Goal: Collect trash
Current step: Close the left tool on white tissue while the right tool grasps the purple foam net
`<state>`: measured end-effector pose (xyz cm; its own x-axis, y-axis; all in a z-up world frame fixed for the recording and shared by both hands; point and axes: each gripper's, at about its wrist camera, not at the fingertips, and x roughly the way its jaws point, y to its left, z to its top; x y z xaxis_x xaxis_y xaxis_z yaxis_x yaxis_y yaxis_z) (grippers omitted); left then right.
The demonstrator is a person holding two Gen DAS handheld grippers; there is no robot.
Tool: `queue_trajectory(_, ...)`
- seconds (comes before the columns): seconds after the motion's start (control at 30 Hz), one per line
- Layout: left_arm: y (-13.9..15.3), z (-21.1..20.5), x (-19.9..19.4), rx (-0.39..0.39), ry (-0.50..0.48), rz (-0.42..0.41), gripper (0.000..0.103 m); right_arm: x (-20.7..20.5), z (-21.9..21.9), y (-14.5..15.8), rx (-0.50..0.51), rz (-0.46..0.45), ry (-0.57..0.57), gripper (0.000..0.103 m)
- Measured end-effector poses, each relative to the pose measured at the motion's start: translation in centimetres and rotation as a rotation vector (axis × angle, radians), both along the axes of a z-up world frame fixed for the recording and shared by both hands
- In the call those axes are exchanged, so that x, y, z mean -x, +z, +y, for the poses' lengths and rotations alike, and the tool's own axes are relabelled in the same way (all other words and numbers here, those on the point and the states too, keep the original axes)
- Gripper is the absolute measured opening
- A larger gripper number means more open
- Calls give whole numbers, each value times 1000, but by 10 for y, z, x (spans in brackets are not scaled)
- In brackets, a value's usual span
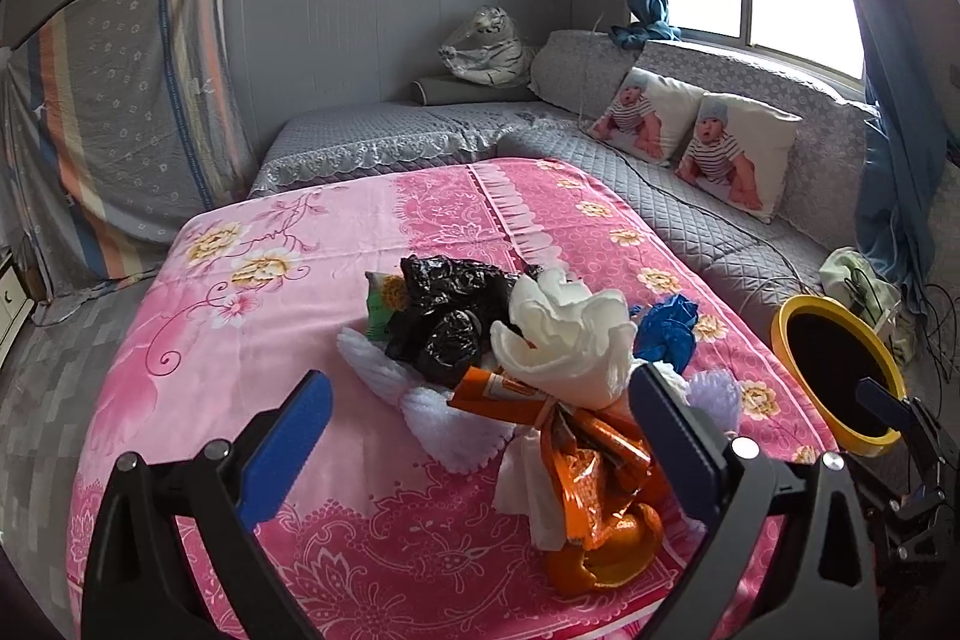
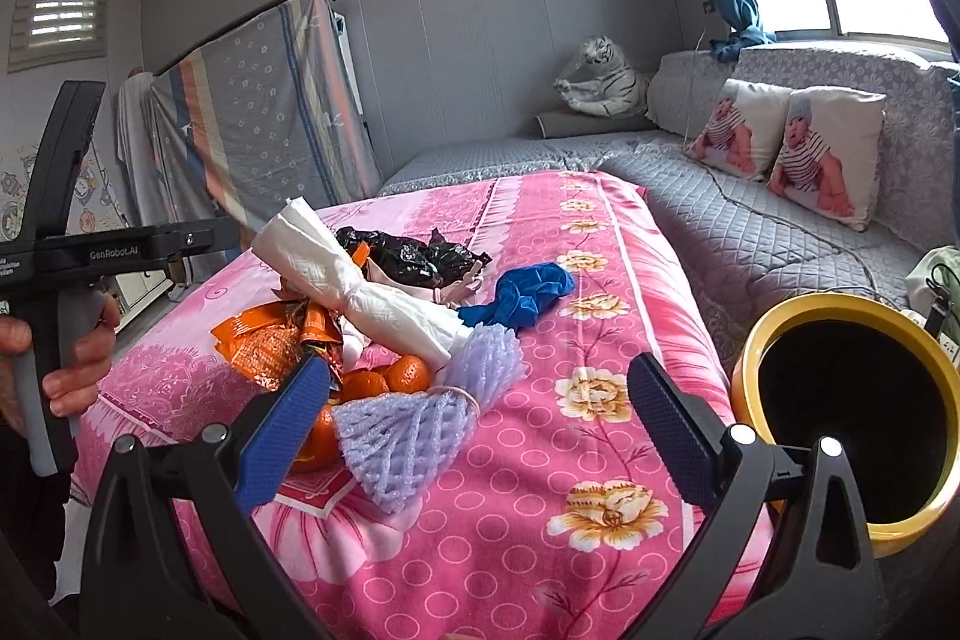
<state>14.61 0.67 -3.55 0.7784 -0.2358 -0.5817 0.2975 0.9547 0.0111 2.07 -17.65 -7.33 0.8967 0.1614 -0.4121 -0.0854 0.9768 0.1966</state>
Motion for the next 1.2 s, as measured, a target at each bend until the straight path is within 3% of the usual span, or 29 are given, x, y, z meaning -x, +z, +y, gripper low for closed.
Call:
queue_trajectory(0.13, -2, -4, -20, -11, -33, 25, 95, -15, 1, -7, 2, 32, 24, 95)
queue_trajectory(0.3, -11, 3, -44, 44, -35, 104, 95, -27, 8, -14, -12, 77, 99, 95)
queue_trajectory(0.77, -21, -4, -76, 18, -52, 125, 95, -62, 18, -35, -95, 245, 203, 95)
queue_trajectory(1.03, -31, -22, -97, -6, -118, 176, 95, -72, 17, -42, -142, 294, 226, 95)
queue_trajectory(1.2, -37, -30, -103, 2, -151, 195, 84, -77, 15, -45, -151, 315, 229, 86)
